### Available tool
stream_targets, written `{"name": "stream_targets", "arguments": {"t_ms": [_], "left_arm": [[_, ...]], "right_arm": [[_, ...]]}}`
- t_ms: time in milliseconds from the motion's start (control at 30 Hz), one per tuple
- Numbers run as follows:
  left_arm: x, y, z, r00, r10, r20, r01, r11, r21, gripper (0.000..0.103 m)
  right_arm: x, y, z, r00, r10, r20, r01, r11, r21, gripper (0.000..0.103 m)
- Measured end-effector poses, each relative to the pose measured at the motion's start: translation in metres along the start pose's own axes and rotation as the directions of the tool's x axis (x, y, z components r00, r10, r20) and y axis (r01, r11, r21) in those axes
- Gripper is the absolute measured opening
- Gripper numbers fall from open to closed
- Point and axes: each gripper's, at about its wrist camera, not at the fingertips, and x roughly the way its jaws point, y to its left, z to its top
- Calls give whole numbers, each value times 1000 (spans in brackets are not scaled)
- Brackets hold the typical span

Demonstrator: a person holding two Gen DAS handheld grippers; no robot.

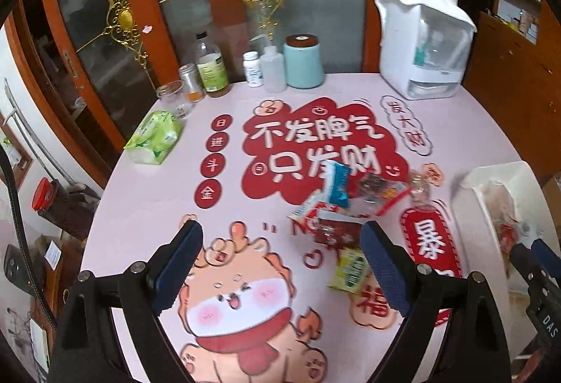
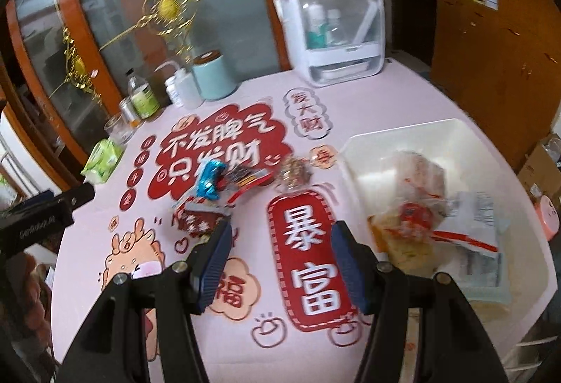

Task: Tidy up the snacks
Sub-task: 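Move both tools back over the snacks on the table, then grasp the brown chocolate pack with the left tool while the right grasps the green pack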

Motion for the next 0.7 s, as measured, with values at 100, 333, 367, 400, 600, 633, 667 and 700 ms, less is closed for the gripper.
{"name": "stream_targets", "arguments": {"t_ms": [100, 333, 367, 400, 600, 633, 667, 700], "left_arm": [[15, 10, 4, 1000, 0, 0, 0, 1000, 19, 91], [61, 13, 1, 999, -17, -33, 22, 987, 159, 91], [66, 13, 0, 999, -22, -38, 28, 985, 173, 91], [72, 13, 0, 999, -27, -43, 34, 983, 183, 91], [109, 18, -2, 991, -74, -108, 92, 980, 174, 91], [114, 19, -2, 991, -75, -112, 93, 981, 170, 91], [117, 21, -2, 990, -78, -115, 97, 981, 167, 91], [120, 22, -2, 989, -84, -119, 103, 981, 163, 91]], "right_arm": [[18, 10, -4, 998, 38, -48, -38, 999, 1, 59], [77, 37, -18, 979, 104, -174, -98, 994, 39, 59], [85, 42, -20, 976, 106, -189, -100, 994, 38, 59], [94, 47, -23, 973, 107, -206, -101, 994, 36, 59], [133, 70, -35, 955, 102, -279, -96, 995, 33, 59], [139, 72, -37, 952, 97, -289, -90, 995, 37, 59], [144, 74, -38, 951, 95, -295, -87, 995, 41, 59], [149, 75, -39, 950, 89, -301, -80, 996, 41, 59]]}}
